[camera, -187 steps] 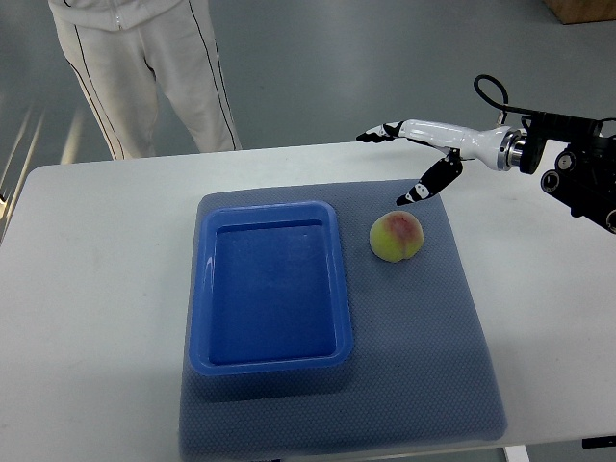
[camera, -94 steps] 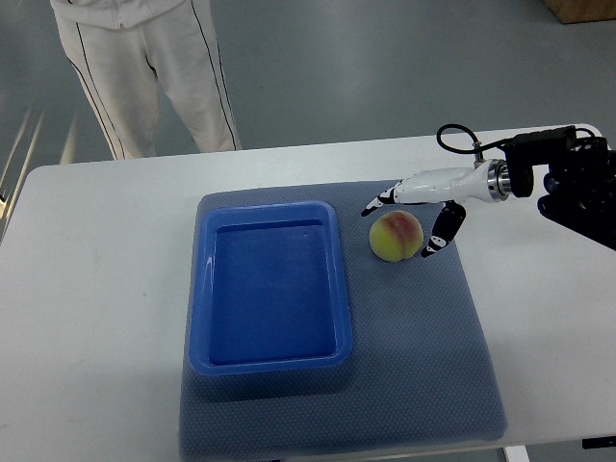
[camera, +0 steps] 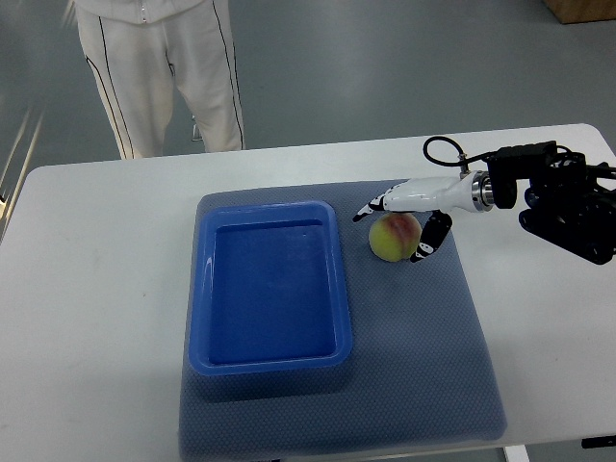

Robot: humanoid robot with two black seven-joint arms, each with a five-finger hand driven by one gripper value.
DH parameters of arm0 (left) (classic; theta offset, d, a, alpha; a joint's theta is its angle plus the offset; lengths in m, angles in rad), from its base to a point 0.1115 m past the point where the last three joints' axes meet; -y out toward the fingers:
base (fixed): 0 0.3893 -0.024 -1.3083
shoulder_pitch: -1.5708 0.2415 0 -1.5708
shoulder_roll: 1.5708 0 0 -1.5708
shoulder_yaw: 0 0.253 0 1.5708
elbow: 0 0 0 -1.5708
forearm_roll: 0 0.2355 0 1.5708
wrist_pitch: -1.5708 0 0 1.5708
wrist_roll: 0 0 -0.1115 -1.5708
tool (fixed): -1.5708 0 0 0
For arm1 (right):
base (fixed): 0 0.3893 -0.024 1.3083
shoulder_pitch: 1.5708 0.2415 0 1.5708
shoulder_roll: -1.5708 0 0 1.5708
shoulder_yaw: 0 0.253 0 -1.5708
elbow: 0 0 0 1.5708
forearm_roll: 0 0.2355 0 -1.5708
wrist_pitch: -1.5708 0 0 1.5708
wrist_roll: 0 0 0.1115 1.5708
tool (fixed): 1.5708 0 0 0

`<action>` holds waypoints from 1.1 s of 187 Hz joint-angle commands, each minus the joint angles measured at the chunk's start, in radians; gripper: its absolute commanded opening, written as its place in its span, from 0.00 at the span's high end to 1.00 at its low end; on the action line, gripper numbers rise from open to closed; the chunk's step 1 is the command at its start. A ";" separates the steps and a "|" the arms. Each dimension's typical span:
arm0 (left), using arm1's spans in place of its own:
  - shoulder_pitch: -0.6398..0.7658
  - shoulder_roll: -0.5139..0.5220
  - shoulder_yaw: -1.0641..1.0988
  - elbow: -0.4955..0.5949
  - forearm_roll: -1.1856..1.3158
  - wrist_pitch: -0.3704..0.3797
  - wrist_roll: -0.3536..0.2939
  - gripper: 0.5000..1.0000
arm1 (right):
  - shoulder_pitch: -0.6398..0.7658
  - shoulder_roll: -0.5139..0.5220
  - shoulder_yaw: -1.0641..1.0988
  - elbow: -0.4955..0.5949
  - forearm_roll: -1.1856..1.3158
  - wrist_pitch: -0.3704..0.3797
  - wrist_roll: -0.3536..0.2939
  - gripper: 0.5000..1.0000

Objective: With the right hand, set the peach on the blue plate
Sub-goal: 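Lower the open right hand onto the peach and close fingers around it, then lift the peach with the right hand and carry it over the blue tray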

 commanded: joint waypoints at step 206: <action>0.000 0.000 0.000 0.002 0.000 0.000 0.000 0.00 | -0.001 0.014 0.007 -0.023 0.006 -0.019 -0.041 0.53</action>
